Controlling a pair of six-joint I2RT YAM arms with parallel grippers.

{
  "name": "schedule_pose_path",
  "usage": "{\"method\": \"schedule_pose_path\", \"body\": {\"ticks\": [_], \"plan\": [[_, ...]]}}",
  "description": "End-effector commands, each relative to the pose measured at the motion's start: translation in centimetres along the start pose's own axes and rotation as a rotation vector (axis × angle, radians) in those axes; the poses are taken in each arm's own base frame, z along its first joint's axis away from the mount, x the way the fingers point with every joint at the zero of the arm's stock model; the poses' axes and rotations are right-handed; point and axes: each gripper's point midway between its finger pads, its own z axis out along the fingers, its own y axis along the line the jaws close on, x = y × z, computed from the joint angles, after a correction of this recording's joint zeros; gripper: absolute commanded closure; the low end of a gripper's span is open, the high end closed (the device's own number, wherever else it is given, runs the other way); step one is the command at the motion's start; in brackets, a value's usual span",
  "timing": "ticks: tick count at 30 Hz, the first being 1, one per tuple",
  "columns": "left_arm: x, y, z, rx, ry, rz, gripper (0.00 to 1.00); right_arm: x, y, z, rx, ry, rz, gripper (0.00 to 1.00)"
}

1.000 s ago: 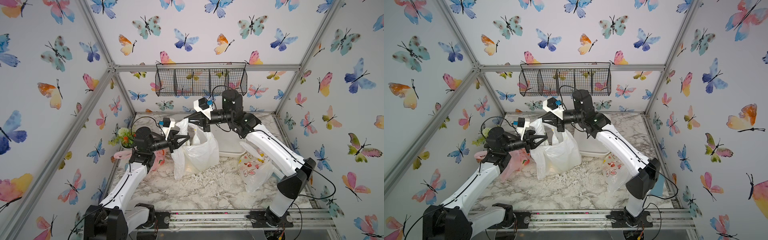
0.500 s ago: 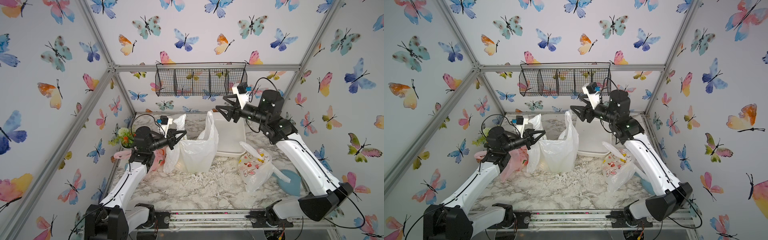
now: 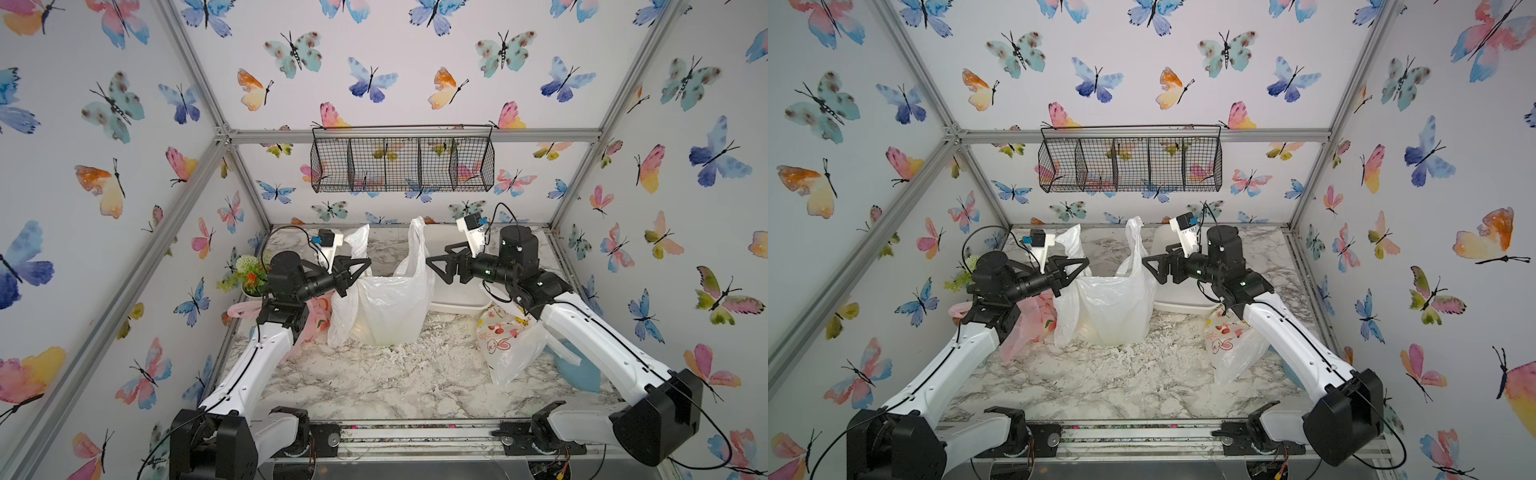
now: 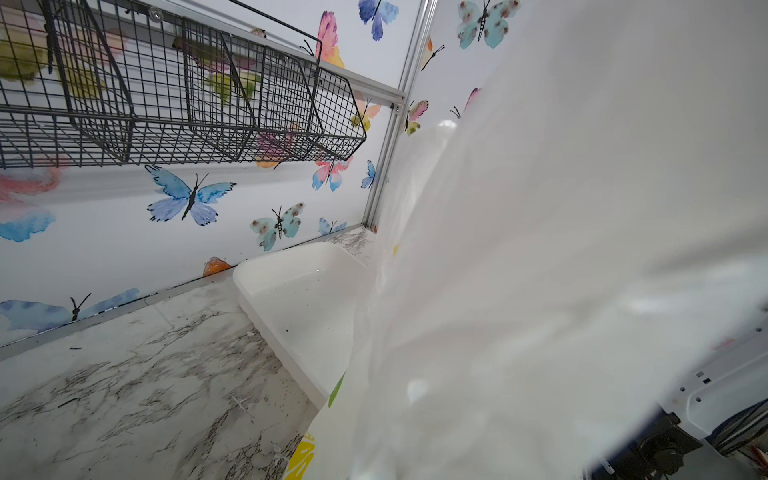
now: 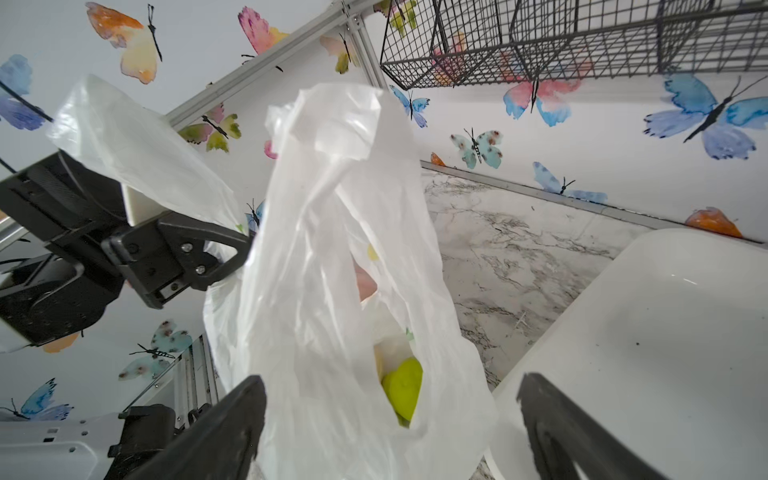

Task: Place the pears into plastic bags & tie knots
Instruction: Tie the plastic bag at the center of the board.

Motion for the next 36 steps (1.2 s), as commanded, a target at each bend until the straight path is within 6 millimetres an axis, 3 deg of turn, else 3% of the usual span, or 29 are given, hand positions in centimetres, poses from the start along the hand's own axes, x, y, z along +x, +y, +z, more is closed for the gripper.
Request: {"method": "schedule_pose_path", "body": {"ticks": [1,7,14,24,26,29,31,33,36], "plan": [[-0.4,-0.8,-0.6,0.009,-0.008,0.009,1.0,-1.3,0.7,1.5,-0.086,-0.06,-0.009,0.02],[0.0,-0.8,-0.7,0.004,0.01,0.009,1.0,-0.3,1.5,4.1,-0.253,-0.035,-0.018,0.02],[0.0,-0.9,-0.7,0.003,0.019,0.011,1.0,-0.3,3.7,4.5,-0.431,-0.02,-0.073,0.02],[0.3,-0.7,-0.6,0.002,0.025,-0.003,1.0,2.0,3.4,7.7,-0.634,0.064,-0.11,0.02],[0.4,-0.6,-0.6,-0.002,0.029,-0.004,1.0,2.6,3.8,7.6,-0.69,0.081,-0.114,0.08],[0.5,-0.5,-0.6,-0.007,0.03,0.001,1.0,2.9,4.8,6.4,-0.752,0.082,-0.137,0.25],[0.5,-0.4,-0.6,-0.017,0.029,0.001,1.0,2.9,5.3,5.6,-0.76,0.073,-0.157,0.39],[0.3,0.2,-0.5,-0.042,0.022,-0.015,1.0,2.7,5.6,5.1,-0.747,0.065,-0.164,0.6],[0.3,1.9,-0.2,-0.122,0.041,-0.075,1.0,2.9,5.3,4.6,-0.677,0.042,-0.165,0.8]]}}
